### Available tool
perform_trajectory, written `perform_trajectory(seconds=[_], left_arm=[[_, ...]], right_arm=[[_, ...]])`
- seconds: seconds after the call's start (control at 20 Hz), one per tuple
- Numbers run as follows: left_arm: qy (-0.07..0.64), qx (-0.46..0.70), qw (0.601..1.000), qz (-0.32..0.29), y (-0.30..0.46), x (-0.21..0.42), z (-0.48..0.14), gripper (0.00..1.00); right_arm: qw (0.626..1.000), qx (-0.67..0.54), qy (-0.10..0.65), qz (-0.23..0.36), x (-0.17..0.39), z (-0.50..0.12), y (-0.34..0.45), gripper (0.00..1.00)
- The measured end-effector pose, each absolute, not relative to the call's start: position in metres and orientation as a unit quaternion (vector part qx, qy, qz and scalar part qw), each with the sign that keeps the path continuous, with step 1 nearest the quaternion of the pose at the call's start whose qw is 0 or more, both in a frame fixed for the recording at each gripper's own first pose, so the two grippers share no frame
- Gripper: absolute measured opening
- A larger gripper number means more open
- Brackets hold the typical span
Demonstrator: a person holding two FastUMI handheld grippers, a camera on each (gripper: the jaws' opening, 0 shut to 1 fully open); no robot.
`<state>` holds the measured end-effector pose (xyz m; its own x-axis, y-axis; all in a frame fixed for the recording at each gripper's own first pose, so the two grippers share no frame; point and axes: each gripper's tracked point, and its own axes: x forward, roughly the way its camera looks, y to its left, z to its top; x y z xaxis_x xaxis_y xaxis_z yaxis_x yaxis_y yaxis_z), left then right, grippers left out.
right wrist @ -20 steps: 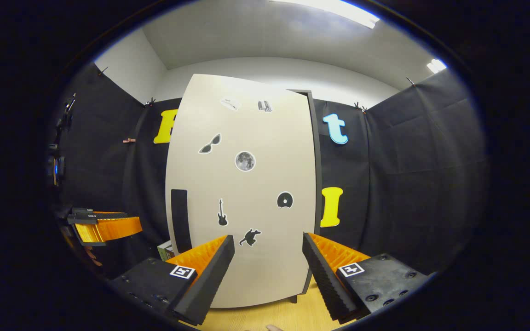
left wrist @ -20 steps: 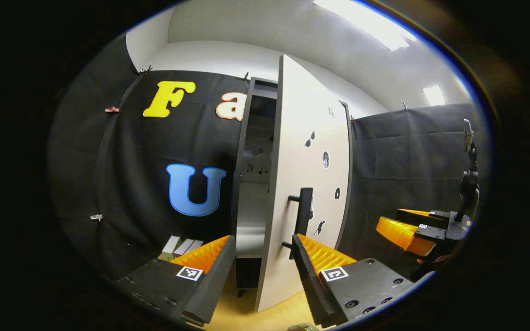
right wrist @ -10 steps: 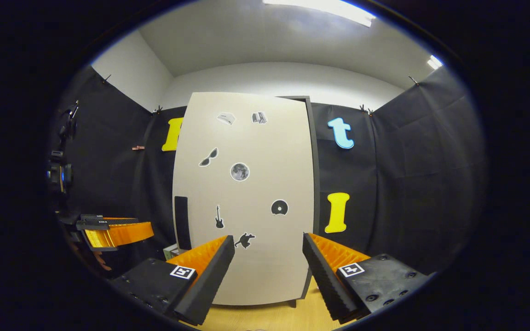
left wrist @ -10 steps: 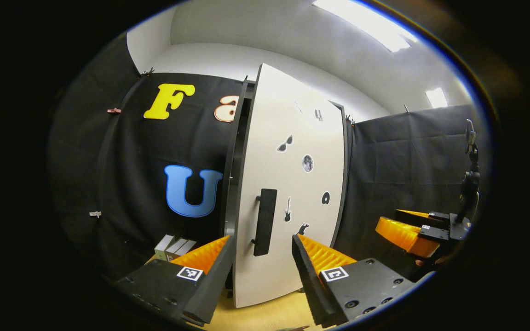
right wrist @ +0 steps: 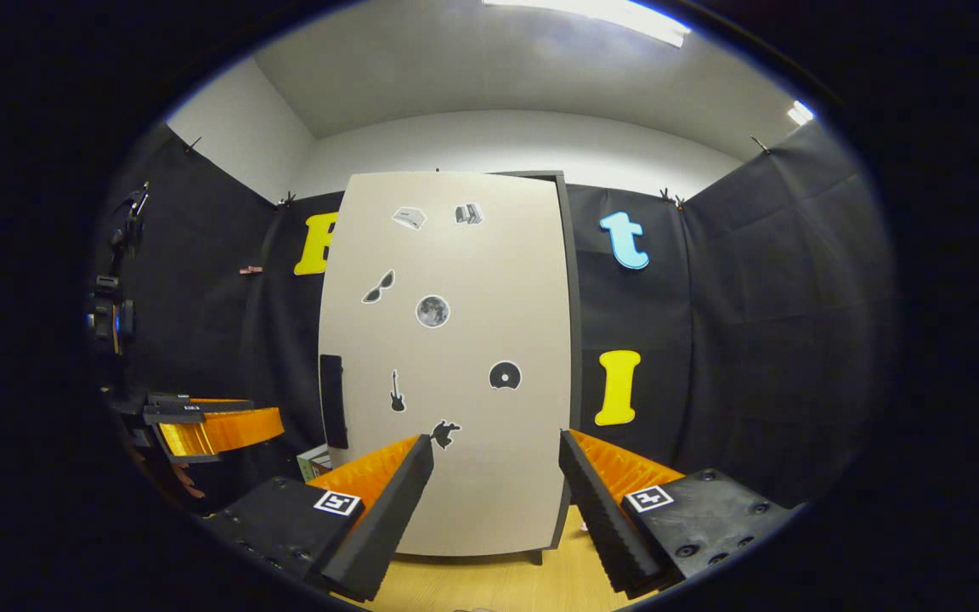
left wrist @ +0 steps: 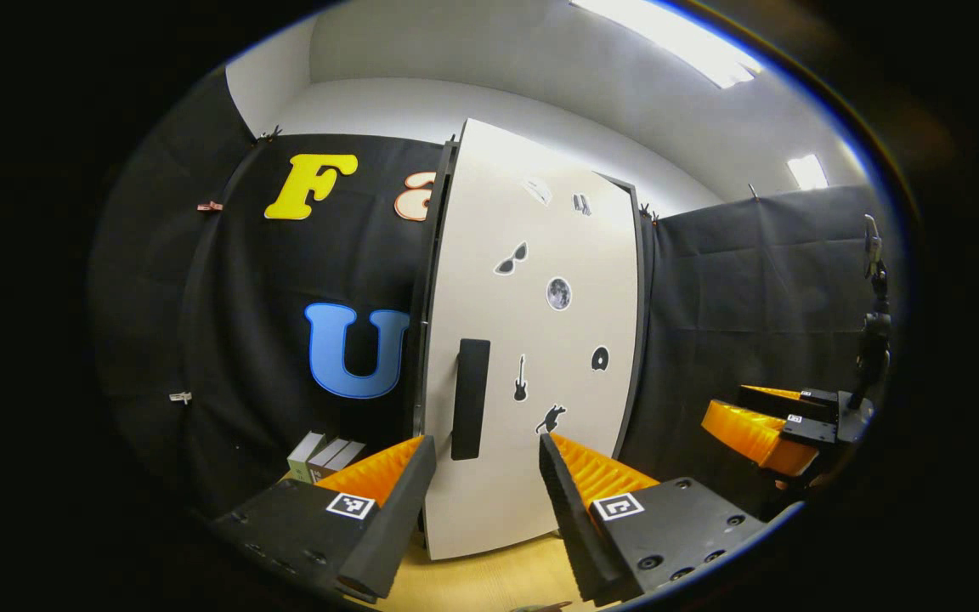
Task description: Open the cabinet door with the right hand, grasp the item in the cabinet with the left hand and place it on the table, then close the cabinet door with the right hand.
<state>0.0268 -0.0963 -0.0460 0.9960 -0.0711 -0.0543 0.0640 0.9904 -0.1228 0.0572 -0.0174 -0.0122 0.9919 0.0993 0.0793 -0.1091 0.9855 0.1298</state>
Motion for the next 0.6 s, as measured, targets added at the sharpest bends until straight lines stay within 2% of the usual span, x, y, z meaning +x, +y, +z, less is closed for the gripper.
perform_trajectory(seconds=[0.6], left_arm=[[0.030,-0.059,0.997,-0.027,-0.0909,0.0263,-0.0467,0.78]], right_arm=[[0.996,0.063,-0.043,0.052,0.0558,-0.0107,-0.0140,0.96]])
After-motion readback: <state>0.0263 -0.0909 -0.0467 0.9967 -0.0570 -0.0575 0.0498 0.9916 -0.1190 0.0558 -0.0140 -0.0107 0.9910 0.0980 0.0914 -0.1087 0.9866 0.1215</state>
